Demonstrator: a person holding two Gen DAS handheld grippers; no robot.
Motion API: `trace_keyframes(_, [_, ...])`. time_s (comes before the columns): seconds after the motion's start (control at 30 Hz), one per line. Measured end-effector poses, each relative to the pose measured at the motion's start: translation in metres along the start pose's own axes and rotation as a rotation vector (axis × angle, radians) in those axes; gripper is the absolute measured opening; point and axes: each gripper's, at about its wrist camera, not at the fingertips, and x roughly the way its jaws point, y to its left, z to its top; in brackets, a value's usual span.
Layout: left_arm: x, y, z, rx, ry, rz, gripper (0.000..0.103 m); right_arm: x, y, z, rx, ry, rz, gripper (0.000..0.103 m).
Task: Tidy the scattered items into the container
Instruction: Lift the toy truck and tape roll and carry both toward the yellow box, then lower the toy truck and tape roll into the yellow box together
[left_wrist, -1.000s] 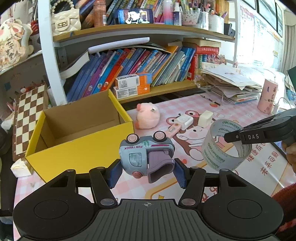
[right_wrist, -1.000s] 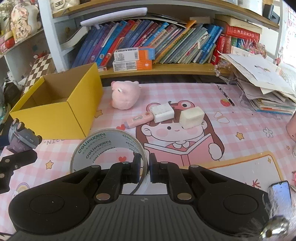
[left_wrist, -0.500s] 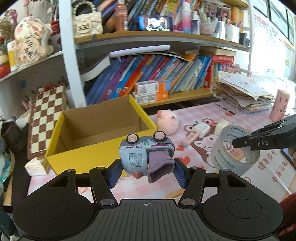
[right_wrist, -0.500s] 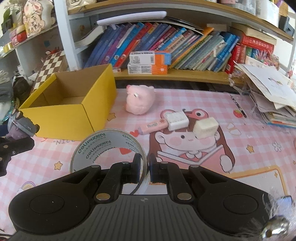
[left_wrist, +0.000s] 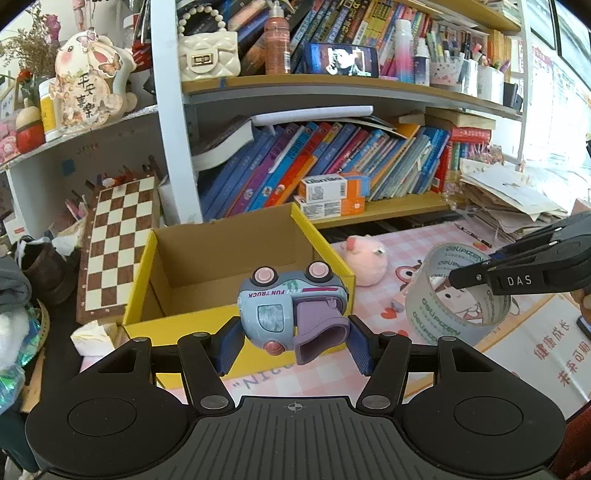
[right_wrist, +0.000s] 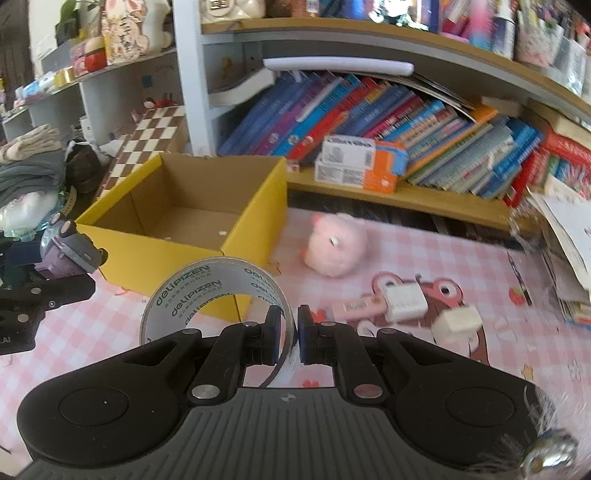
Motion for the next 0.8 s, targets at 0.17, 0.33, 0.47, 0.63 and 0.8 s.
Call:
trace_keyframes(0.17, [0.003, 0.010, 0.007, -0.002, -0.010, 0.018, 0.059, 0.006, 0.004, 0.012, -0.033, -0.009, 0.018, 0.009])
trace_keyframes(0.33, [0.007, 0.019, 0.016, 0.004, -0.019, 0.040, 0.059, 0.014, 0.010, 0.026, -0.064, -0.023, 0.039, 0.009])
trace_keyframes(0.47, [0.013, 0.029, 0.025, 0.012, -0.026, 0.053, 0.059, 0.021, 0.016, 0.040, -0.093, -0.041, 0.060, 0.009])
trace_keyframes(0.63, [0.021, 0.038, 0.033, 0.031, -0.032, 0.080, 0.059, 0.032, 0.024, 0.056, -0.124, -0.063, 0.084, 0.009])
trace_keyframes(0.8, [0.031, 0.047, 0.038, 0.040, -0.021, 0.098, 0.059, 0.043, 0.032, 0.069, -0.148, -0.071, 0.105, 0.009])
